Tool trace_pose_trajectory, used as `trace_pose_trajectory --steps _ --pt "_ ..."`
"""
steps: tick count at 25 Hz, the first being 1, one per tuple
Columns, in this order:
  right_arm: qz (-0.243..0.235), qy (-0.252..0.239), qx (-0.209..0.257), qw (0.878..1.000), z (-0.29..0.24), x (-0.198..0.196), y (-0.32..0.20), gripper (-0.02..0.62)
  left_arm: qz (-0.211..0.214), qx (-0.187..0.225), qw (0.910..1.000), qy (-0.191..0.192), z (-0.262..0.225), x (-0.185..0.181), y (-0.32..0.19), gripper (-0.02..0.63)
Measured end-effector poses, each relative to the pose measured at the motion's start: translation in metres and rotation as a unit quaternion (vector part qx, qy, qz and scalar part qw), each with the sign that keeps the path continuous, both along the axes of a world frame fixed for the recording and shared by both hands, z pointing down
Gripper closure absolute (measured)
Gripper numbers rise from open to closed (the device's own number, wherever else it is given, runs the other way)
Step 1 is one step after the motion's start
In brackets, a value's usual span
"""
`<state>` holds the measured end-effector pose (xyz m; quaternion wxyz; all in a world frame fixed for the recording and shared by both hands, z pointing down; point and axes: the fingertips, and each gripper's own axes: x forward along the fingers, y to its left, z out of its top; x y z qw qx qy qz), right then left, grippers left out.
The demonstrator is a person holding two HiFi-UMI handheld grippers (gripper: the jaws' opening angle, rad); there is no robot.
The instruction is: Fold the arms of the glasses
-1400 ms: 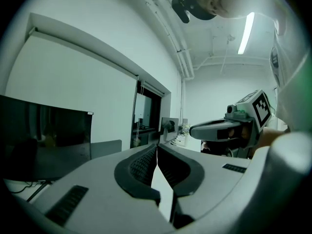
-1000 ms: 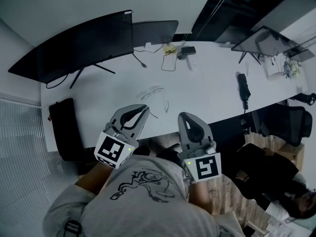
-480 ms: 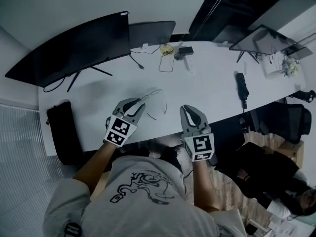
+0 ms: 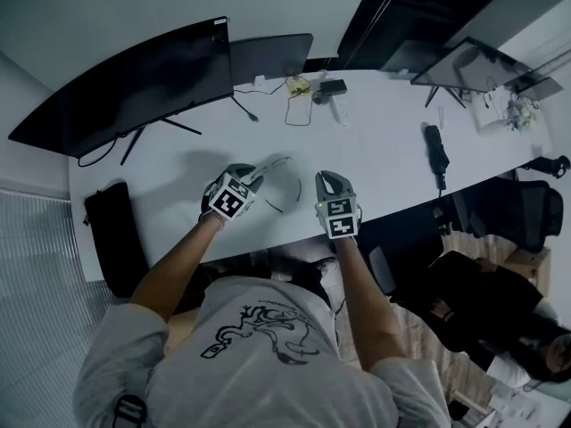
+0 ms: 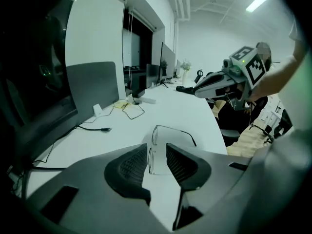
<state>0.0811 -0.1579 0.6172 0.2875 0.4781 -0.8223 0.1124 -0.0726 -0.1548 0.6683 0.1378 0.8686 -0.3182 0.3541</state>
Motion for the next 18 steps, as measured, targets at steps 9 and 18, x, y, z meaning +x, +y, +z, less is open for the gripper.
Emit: trace_pose_trajectory --steps 9,18 --pt "0.03 0.025 -0.073 0.997 0.078 0.003 0.0 0.563 -0.008 -0.029 0.9992 -0.026 0.046 -0.002 -0.013 0.468" --pt "0.035 0.02 -0.108 0.993 0.118 -0.002 0.0 0.557 -0.011 -0.061 0.9972 -0.043 0.071 -0.003 -0.017 0.468"
